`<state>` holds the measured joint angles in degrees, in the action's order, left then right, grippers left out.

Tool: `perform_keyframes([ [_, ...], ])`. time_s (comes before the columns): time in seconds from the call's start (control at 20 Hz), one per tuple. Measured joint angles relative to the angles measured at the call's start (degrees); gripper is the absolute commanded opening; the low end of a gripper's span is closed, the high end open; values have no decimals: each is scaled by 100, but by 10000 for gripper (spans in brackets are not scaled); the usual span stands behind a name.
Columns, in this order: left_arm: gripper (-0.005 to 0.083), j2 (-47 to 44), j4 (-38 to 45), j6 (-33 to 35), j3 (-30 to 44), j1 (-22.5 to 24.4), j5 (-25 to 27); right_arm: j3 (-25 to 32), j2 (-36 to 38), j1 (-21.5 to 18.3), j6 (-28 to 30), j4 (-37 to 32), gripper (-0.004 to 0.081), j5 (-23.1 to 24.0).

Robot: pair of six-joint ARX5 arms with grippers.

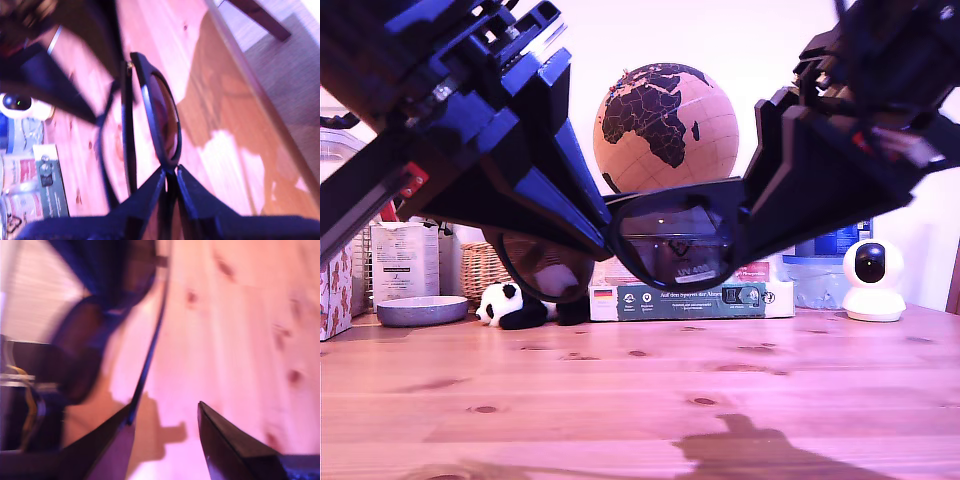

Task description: Pick up the sunglasses and open them, then place them back on the table

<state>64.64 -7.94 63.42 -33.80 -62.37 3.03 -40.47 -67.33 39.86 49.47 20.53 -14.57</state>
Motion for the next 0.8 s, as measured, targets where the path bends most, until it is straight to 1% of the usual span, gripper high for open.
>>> perform_keyframes([
  [0.15,-22,0,-68,2,0,-37,-81,0,0,0,-7,-284,354,164],
  [0.35,-22,0,-146,129,0,-39,-313,0,0,0,-7,-525,354,348],
  [0.45,-22,0,-144,133,0,-46,-450,0,0,0,-31,-817,353,461],
  [0.55,-22,0,-144,133,0,-48,-535,0,0,-7,-127,-1073,353,474],
  [0.8,-22,2,-243,149,0,-48,-660,0,-2,-94,-249,-1620,353,861],
])
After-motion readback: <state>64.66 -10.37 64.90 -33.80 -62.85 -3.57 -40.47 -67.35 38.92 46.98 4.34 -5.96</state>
